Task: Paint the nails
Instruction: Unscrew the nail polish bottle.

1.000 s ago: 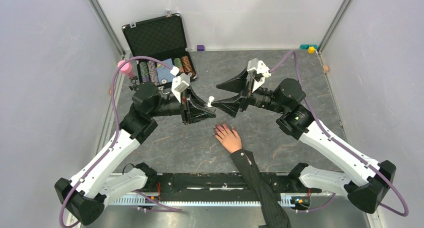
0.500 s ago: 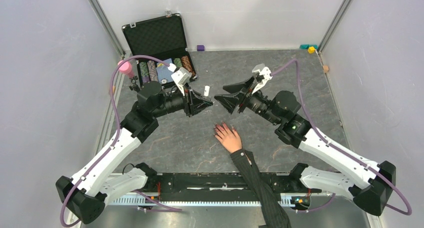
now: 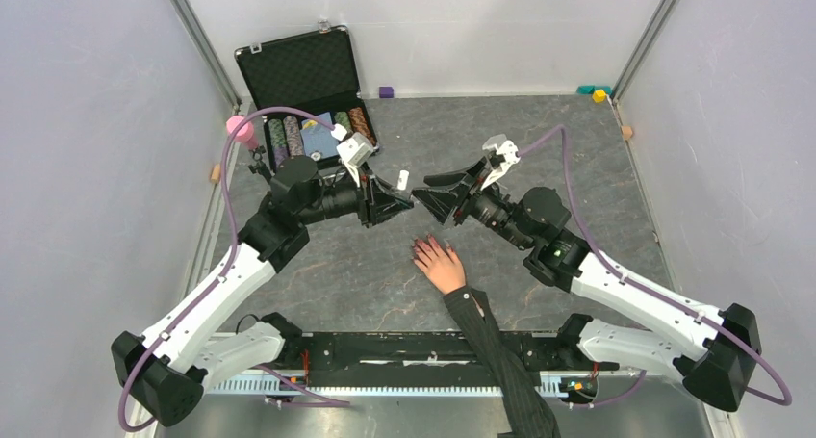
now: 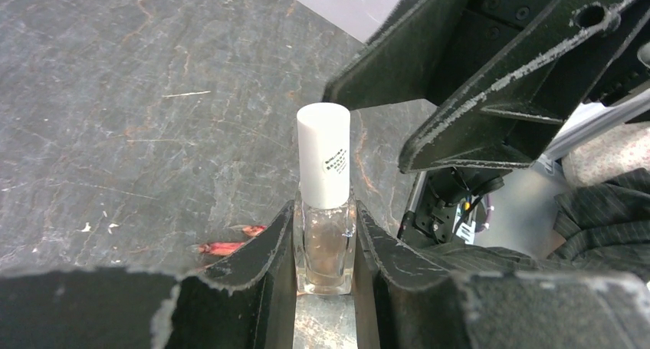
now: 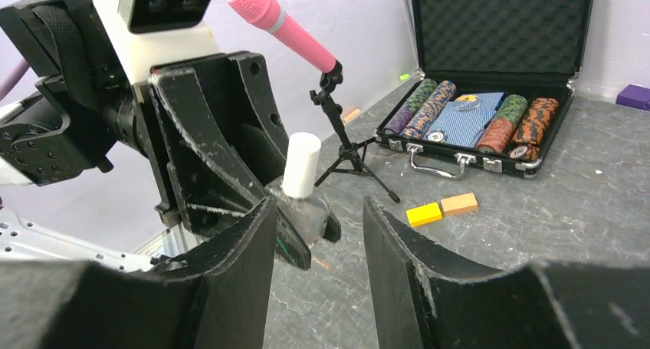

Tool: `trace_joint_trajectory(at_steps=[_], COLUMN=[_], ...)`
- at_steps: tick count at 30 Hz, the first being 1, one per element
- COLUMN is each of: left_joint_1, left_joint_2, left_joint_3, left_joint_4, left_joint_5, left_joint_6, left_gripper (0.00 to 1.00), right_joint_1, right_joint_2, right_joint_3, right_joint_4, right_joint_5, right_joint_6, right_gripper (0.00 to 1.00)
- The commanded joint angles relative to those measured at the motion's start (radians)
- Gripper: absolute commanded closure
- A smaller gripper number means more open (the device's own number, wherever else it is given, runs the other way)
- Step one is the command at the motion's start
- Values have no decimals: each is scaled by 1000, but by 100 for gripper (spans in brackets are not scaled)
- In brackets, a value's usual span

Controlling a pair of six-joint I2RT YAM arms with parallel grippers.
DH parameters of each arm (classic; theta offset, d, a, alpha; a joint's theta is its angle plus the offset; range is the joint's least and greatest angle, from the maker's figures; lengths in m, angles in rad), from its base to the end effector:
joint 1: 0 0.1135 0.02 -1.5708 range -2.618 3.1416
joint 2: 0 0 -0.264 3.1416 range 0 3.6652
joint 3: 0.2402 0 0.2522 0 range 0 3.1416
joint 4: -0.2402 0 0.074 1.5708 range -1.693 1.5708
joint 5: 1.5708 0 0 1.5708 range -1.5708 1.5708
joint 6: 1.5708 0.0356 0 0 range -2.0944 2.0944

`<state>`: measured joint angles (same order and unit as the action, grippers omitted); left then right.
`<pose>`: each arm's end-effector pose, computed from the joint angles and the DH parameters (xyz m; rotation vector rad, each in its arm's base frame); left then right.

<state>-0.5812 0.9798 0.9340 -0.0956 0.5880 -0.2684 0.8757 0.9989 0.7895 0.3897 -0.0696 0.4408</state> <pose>0.1755 -0.1389 0.3668 0.7320 1.6690 -1.1166 0.1498 0.1835 0.3629 -0.3817 1.4397 1.1322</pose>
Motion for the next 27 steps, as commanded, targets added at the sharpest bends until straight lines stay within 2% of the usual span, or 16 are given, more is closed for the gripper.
trace_joint_trajectory(at_steps=[1, 5, 16, 24, 27], left_joint_1=[-11, -13, -24, -30, -30], left_joint_2=[-3, 4, -11, 2, 0], left_joint_3=[-18, -15, -24, -24, -23], left_joint_4=[88, 85, 116, 119, 118], left_joint_5=[71, 75, 110, 116, 115], left_joint_6=[-18, -22, -19, -26, -25], left_gripper=[98, 98, 98, 98, 98], right_joint_1=[6, 11, 18, 33, 38], right_joint_2=[20, 40, 89, 125, 139], right_joint_3=[64, 69, 108, 135, 147], right_joint_4=[83, 110, 86, 91, 70], right_joint_5=[-21, -45, -63, -80, -66], right_joint_6=[23, 42, 50, 45, 32], right_gripper=[49, 47, 49, 57, 68])
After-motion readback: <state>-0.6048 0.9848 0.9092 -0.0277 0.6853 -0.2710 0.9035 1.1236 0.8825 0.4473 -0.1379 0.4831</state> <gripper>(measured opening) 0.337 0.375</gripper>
